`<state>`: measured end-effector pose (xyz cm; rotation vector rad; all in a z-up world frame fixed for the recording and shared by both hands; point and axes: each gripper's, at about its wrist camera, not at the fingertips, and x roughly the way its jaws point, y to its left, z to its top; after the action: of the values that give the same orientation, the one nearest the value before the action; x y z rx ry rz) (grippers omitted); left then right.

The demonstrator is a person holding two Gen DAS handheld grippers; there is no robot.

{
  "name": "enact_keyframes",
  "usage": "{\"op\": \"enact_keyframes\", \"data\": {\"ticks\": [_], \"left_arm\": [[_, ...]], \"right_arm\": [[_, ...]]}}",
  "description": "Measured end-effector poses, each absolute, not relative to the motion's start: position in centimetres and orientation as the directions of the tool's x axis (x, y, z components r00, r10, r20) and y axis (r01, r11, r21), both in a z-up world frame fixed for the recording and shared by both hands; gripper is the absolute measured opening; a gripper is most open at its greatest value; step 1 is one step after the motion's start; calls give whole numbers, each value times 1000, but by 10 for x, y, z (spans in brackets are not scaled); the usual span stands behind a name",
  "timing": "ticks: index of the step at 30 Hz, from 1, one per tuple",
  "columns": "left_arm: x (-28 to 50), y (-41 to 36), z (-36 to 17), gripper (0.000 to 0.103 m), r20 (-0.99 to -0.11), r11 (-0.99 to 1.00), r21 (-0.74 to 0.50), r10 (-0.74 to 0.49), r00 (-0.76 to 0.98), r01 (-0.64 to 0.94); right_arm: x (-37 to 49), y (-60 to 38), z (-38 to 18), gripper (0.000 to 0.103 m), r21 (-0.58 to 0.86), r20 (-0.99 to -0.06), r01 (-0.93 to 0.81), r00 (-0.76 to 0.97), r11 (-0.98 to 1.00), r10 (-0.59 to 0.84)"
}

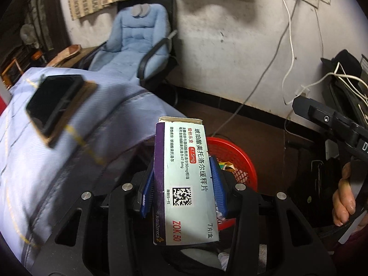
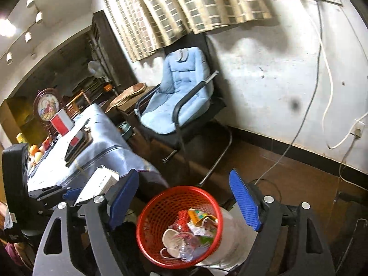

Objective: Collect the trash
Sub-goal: 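Open the right gripper to drop the snack bag while the left drops the medicine box into the basket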

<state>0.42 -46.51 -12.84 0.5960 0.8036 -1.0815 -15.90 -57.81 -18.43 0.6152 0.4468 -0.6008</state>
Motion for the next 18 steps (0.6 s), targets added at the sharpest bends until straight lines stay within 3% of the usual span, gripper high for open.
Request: {"op": "enact_keyframes", "data": {"ticks": [4,9,18], "left_arm": [[2,-482,-143,45,-828,343,44,-513,226,938],[1,-496,-161,45,-850,334,41,-483,209,942],[-3,-513,-181,45,-869,316,75,-444,217,946]], "right_arm": [[-161,-586,-196,88,422,-559,647,737,635,-380],[-168,-605,-216,91,583,-535,571,805,578,-256],[-176,-618,-231,94,631,-522,572,813,523,-258]]}}
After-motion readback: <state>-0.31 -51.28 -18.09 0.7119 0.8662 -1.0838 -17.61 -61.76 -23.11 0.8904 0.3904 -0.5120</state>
